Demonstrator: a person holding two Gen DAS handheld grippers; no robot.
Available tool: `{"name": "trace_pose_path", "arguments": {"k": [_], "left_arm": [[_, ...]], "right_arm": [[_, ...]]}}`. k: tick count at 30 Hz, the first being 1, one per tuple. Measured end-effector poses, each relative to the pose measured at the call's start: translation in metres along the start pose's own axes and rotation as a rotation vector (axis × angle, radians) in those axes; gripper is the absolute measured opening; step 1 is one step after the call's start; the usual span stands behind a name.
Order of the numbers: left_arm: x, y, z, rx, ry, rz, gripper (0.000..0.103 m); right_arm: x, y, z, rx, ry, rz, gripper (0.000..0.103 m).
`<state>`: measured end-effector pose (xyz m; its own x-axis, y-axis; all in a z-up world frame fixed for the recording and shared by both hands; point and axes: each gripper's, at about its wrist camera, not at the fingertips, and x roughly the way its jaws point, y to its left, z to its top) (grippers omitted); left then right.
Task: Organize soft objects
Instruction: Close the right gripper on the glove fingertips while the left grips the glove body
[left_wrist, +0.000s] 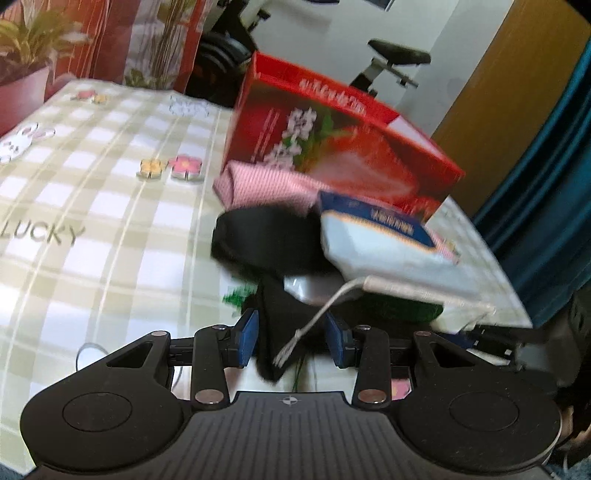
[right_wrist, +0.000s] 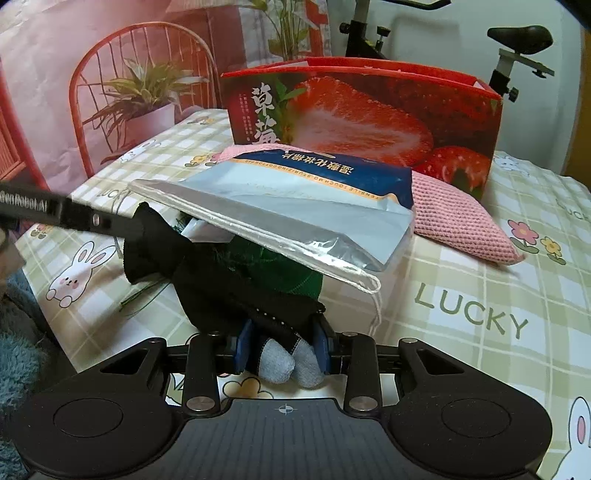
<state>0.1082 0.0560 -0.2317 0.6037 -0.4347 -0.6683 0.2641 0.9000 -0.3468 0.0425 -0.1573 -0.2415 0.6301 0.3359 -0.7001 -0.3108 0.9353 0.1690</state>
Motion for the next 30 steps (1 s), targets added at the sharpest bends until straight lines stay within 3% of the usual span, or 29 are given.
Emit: {"name": "trace_pose_path", "arguments": {"k": [4, 9, 12, 17, 27, 30], "left_arm": [[0.007, 0.004, 0.007, -0.01, 0.003, 0.037, 0.042], [0.004, 0.035, 0.013, -0.203, -0.038, 0.014, 0.041], [0.001, 0.041, 0.01, -0.235, -0.06, 0.038, 0.041], [0.004, 0.033, 0.006, -0.209, -0.055, 0.062, 0.04], [-0.005, 0.026, -0.001, -0.131, -0.035, -0.03, 0.04], [0.001, 0.018, -0.004, -0.082, -0.015, -0.027, 0.04]], "right_arm": [[0.0, 0.0, -0.001, -0.001, -0.006, 0.0, 0.032], [-0.001, 0.0, -0.003, -0.001, -0.013, 0.004, 0.032], [-0.001, 0.0, -0.003, 0.001, -0.016, 0.005, 0.032], [-0.001, 0.001, -0.004, 0.002, -0.016, 0.005, 0.032], [-0.001, 0.0, -0.004, 0.002, -0.018, 0.005, 0.032], [-0.001, 0.0, -0.004, 0.002, -0.018, 0.006, 0.032]]}}
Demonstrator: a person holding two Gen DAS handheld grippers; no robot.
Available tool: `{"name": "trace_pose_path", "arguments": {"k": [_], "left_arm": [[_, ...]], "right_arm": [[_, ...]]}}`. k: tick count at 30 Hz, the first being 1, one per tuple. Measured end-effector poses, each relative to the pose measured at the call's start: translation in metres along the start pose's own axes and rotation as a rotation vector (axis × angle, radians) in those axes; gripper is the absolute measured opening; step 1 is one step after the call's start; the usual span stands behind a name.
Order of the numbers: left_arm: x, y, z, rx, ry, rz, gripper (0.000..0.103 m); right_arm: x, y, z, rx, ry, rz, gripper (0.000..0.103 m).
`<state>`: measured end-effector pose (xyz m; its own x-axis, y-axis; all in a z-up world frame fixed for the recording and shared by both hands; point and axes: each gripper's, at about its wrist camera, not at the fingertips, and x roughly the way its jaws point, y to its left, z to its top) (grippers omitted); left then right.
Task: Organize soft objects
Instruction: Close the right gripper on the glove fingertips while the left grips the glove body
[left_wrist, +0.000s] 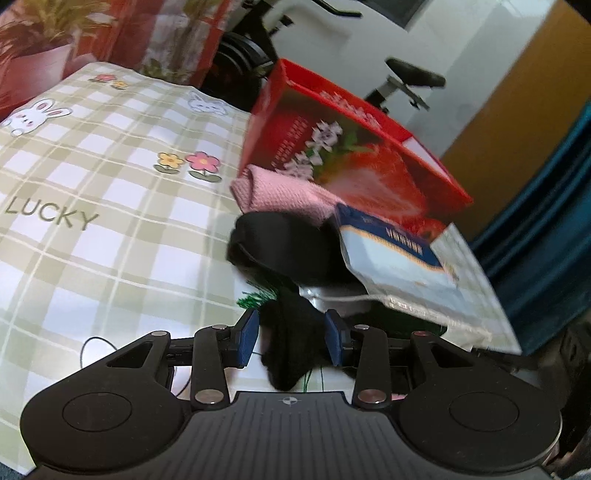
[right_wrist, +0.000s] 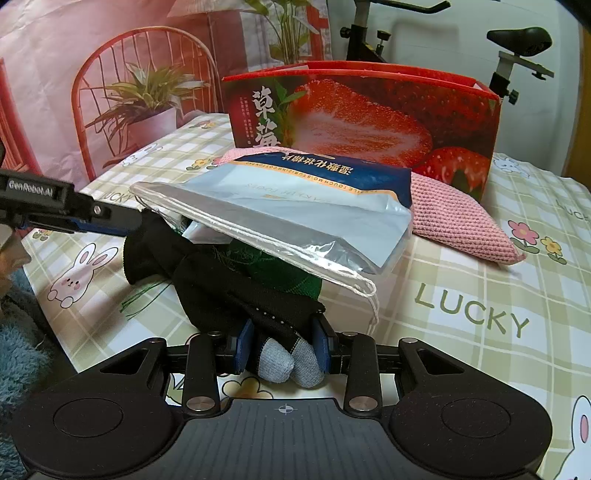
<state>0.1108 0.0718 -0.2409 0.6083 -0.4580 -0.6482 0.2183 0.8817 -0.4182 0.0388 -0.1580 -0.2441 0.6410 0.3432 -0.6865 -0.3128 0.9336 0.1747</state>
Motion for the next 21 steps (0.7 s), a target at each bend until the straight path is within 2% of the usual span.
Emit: {"name": "trace_pose_path", "arguments": {"k": [4, 7, 15, 18, 19, 21], "left_arm": [[0.005, -0.008, -0.004, 0.064, -0.016, -0.011, 0.04], [0.013, -0.015, -0.009, 0.115, 0.001, 0.004, 0.04], [0.021, -0.01, -0.01, 0.098, 0.036, -0.005, 0.04], [0.02, -0.012, -0.011, 0.12, 0.025, 0.005, 0.031], [0.02, -0.014, -0.012, 0.132, 0.02, 0.011, 0.025], [0.02, -0.019, -0.012, 0.159, 0.013, 0.014, 0.02]], "right_arm": [[0.0, 0.0, 0.0, 0.003, -0.003, 0.002, 0.032], [-0.001, 0.001, 0.0, 0.005, -0.004, 0.002, 0.032], [-0.005, 0.004, -0.001, 0.01, 0.007, 0.015, 0.034], [-0.009, 0.008, -0.002, -0.019, 0.011, 0.015, 0.034], [-0.011, 0.009, -0.002, -0.027, 0.013, 0.016, 0.032], [-0.013, 0.011, -0.003, -0.035, 0.017, 0.024, 0.027]]}}
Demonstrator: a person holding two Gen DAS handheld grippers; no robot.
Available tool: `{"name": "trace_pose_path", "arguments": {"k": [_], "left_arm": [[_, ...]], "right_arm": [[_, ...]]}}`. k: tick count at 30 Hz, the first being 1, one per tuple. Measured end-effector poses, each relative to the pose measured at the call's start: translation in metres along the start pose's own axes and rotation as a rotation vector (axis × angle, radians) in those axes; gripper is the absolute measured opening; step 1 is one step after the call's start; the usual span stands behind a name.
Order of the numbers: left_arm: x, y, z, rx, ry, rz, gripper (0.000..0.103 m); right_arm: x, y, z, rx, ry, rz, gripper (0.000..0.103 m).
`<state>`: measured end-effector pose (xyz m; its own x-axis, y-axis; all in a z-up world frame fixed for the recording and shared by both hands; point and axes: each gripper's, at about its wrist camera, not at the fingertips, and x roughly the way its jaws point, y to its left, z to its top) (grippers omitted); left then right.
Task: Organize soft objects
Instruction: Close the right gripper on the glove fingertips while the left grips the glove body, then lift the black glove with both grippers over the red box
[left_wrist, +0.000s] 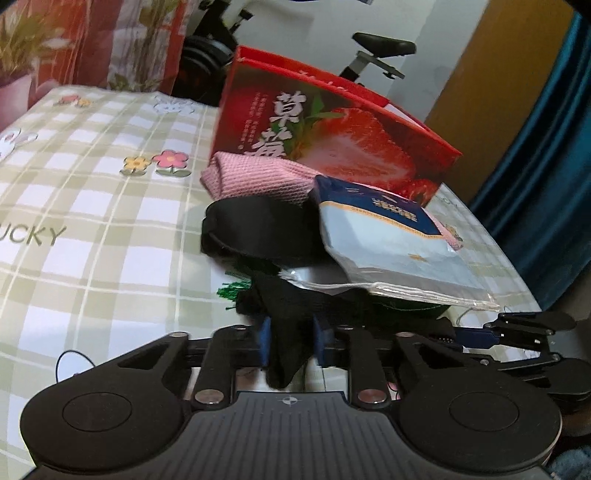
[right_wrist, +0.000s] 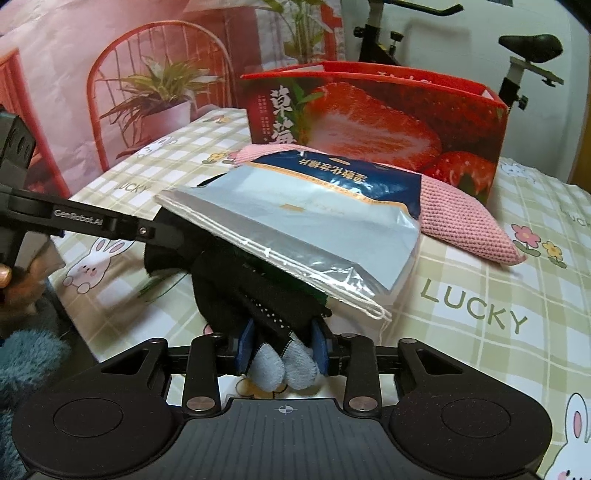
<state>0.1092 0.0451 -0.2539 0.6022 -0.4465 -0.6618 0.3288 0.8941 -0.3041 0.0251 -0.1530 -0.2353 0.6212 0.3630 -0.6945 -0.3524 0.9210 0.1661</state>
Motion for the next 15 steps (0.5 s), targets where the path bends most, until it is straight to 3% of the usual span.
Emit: {"name": "trace_pose_path", "arguments": {"k": [2, 6, 15], "left_arm": [[-0.002, -0.003, 0.0, 0.017, -0.007, 0.002, 0.018], [-0.012, -0.001, 0.002, 0.003, -0.039, -0.007, 0.016], [-0.077, -0.012, 0.021, 0.015, -0.271, -0.079, 0.016]], "right_arm": [[-0.001, 0.002, 0.001, -0.012, 0.007, 0.012, 0.02], [-0.009, 0.01, 0.003, -0.055, -0.003, 0.033, 0.016], [-0.063, 0.006, 0.036, -0.029, -0.189, 0.112, 0.016]]}}
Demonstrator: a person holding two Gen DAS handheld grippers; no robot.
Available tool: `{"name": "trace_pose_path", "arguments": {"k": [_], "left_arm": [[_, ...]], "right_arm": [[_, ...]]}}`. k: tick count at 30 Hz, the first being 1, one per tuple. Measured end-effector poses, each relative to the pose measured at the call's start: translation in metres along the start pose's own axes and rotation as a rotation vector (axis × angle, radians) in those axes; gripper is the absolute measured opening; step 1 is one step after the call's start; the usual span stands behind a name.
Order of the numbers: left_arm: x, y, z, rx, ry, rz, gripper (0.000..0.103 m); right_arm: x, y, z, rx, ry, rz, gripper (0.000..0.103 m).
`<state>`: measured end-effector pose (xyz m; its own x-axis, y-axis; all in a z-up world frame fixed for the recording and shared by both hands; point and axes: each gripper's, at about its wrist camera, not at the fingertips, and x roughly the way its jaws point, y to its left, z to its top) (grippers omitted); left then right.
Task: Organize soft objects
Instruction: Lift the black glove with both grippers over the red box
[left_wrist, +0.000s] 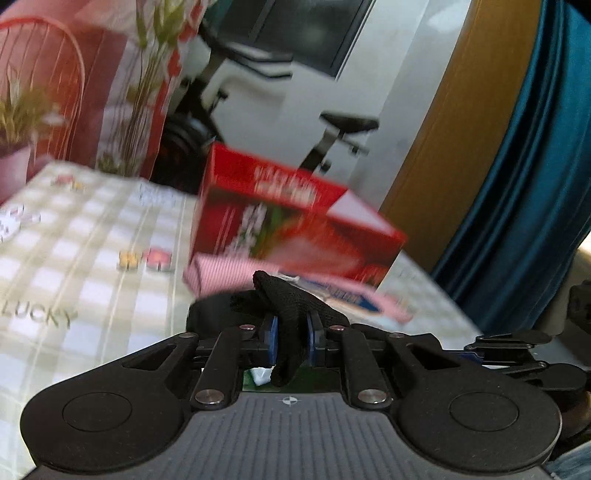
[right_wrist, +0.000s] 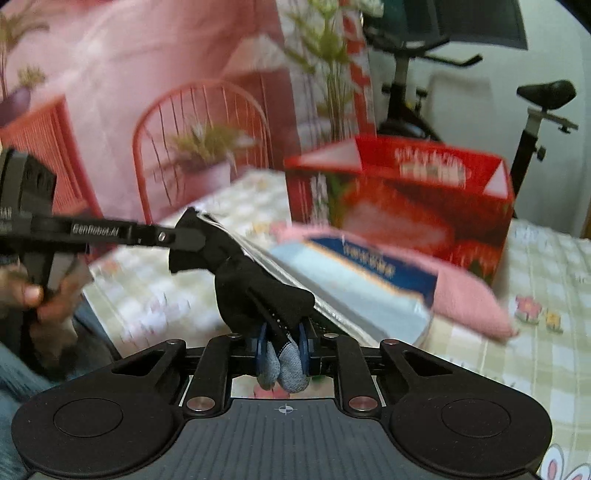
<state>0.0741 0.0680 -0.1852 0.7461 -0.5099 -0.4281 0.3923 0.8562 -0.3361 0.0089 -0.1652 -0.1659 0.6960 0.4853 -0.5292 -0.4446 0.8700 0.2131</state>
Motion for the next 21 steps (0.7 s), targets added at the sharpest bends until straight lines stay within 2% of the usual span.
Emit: {"name": "trace_pose_path", "arguments": {"k": [5, 9, 12, 15, 21], "left_arm": [[-0.022, -0.021, 0.03, 0.064, -0.119, -0.01, 0.016], [-0.023, -0.031, 0.052, 0.087, -0.169, -0.018, 0.016], [-0.011, -0.034, 0.063, 0.085, -0.164, -0.008, 0.016], [0.007, -0.032, 0.068, 0.073, -0.125, 0.001, 0.016], [0.035, -0.012, 0.08, 0.033, -0.066, 0.012, 0.016]], "right_arm": [[-0.019, -0.003, 0.034, -0.001, -0.102, 0.025, 0.016], [-0.024, -0.009, 0.057, -0.017, -0.157, 0.016, 0.016], [-0.02, -0.012, 0.07, -0.033, -0.169, 0.0, 0.016], [-0.01, -0.018, 0.078, -0.049, -0.154, -0.018, 0.016], [0.017, -0.041, 0.091, -0.035, -0.117, -0.032, 0.016]]}}
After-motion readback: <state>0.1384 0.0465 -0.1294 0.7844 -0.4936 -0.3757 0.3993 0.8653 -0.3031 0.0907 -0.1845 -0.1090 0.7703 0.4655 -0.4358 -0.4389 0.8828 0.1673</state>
